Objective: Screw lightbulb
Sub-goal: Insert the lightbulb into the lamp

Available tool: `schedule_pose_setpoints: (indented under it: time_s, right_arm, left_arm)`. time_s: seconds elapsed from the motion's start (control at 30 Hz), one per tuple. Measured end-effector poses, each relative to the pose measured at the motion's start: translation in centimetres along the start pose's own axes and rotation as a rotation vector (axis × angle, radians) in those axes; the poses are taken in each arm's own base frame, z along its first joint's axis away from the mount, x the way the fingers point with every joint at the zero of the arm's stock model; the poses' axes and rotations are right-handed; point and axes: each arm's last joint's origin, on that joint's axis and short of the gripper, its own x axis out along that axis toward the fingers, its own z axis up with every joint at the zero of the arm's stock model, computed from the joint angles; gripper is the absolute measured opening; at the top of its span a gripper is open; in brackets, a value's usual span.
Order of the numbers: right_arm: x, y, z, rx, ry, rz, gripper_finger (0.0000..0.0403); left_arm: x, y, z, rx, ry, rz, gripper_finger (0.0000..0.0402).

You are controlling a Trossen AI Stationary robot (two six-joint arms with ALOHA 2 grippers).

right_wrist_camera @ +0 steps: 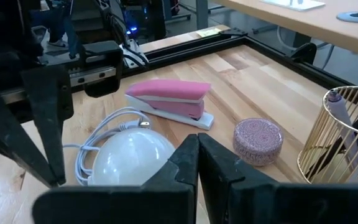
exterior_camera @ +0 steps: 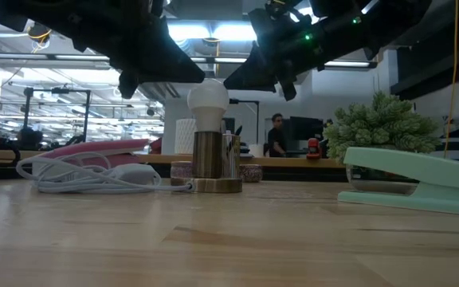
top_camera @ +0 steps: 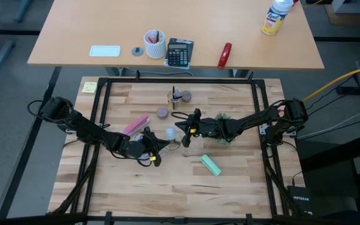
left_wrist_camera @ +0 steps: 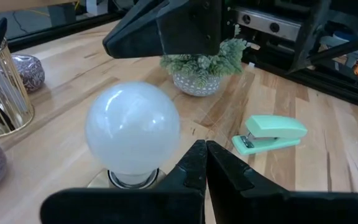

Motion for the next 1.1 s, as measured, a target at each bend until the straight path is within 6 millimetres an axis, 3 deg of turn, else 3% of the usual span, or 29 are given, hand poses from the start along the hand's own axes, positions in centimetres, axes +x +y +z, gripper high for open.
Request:
schedule_pose_setpoints:
  time_s: [1.1]
  right_arm:
    - [-0.03,-0.12,-0.42,-0.018,0.046,-0.011,0.0014]
  left_arm:
    - [-0.02,0.15,-0.53,0.065,0.063,-0.019,0.0001]
